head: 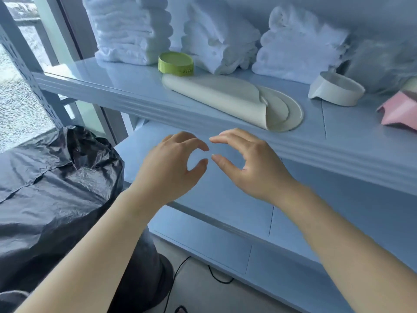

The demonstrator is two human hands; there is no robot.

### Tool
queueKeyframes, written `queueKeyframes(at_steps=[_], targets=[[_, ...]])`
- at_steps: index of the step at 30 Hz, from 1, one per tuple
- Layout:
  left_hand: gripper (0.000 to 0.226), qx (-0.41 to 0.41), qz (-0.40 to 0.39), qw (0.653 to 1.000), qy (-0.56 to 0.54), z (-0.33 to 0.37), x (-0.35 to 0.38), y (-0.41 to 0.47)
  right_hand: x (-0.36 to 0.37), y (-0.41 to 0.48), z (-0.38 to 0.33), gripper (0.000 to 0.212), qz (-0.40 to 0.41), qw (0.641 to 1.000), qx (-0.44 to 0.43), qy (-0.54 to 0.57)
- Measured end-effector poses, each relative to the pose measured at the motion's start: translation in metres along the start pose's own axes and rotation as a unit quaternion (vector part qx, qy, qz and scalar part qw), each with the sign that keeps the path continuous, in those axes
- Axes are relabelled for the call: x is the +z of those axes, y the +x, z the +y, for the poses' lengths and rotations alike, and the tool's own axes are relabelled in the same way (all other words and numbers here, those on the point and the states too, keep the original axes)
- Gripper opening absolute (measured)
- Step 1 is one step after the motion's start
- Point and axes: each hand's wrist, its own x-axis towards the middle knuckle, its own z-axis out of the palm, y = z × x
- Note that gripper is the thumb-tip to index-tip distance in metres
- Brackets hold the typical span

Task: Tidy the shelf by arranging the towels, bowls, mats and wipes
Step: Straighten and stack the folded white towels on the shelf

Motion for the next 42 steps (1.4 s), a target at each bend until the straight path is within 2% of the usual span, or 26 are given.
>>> queueKeyframes(at_steps=[9, 17, 25, 31, 38, 42], targets=[[0.029, 0.008, 0.041, 0.999, 0.018, -0.072, -0.037, 0.102, 0.018, 0.136, 0.006, 0.034, 0.04, 0.998, -0.041, -0.009], [0.029, 0.029, 0.084, 0.996, 0.008, -0.098, -0.052, 0.167, -0.001, 0.217, 0.017, 0.035, 0.053, 0.994, -0.086, -0.033], [0.029, 0.015, 0.119, 0.993, 0.008, -0.106, -0.054, 0.224, -0.017, 0.273, 0.049, 0.033, 0.046, 0.992, -0.115, -0.035], [0.029, 0.012, 0.141, 0.99, 0.021, -0.122, -0.044, 0.251, -0.007, 0.303, 0.072, 0.034, 0.007, 0.989, -0.136, -0.064], [0.039, -0.018, 0.16, 0.987, 0.026, -0.141, -0.039, 0.268, 0.002, 0.327, 0.08, 0.031, -0.022, 0.99, -0.123, -0.06], [0.028, -0.013, 0.152, 0.988, 0.033, -0.155, -0.04, 0.274, 0.012, 0.338, 0.085, 0.03, -0.019, 0.992, -0.113, -0.054]])
